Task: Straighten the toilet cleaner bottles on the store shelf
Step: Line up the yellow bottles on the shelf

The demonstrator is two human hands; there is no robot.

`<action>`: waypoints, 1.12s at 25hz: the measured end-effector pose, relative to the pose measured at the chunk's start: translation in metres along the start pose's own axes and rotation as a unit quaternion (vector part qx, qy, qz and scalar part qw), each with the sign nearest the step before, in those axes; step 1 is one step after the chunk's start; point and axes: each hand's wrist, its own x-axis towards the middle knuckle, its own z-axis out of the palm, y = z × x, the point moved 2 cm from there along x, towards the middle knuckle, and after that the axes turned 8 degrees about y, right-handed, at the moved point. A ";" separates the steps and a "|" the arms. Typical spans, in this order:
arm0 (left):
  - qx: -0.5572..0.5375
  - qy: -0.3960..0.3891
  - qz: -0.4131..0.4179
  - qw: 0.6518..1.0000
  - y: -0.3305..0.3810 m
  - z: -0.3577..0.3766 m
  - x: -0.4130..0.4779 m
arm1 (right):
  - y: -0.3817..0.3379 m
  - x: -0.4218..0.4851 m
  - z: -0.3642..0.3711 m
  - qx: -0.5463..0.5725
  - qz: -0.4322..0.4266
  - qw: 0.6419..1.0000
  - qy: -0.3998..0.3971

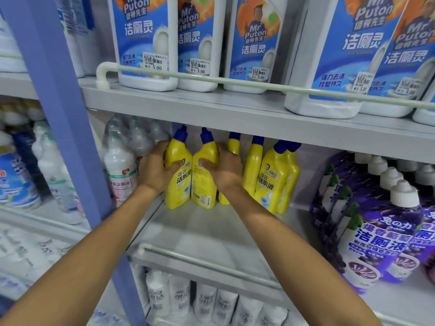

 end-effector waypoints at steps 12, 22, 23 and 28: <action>-0.060 -0.038 -0.024 0.997 0.010 -0.002 0.000 | 0.004 0.016 -0.021 0.191 -0.015 0.975 -0.108; -0.165 -0.157 -0.049 0.972 0.009 0.001 -0.005 | 0.024 0.003 -0.050 0.157 -0.030 0.972 -0.171; -0.154 -0.160 -0.041 0.974 0.009 0.001 -0.004 | 0.024 0.001 -0.052 0.121 -0.020 0.984 -0.133; -0.092 -0.155 0.018 0.983 0.010 0.003 0.002 | 0.019 -0.001 -0.051 0.023 -0.008 0.995 -0.100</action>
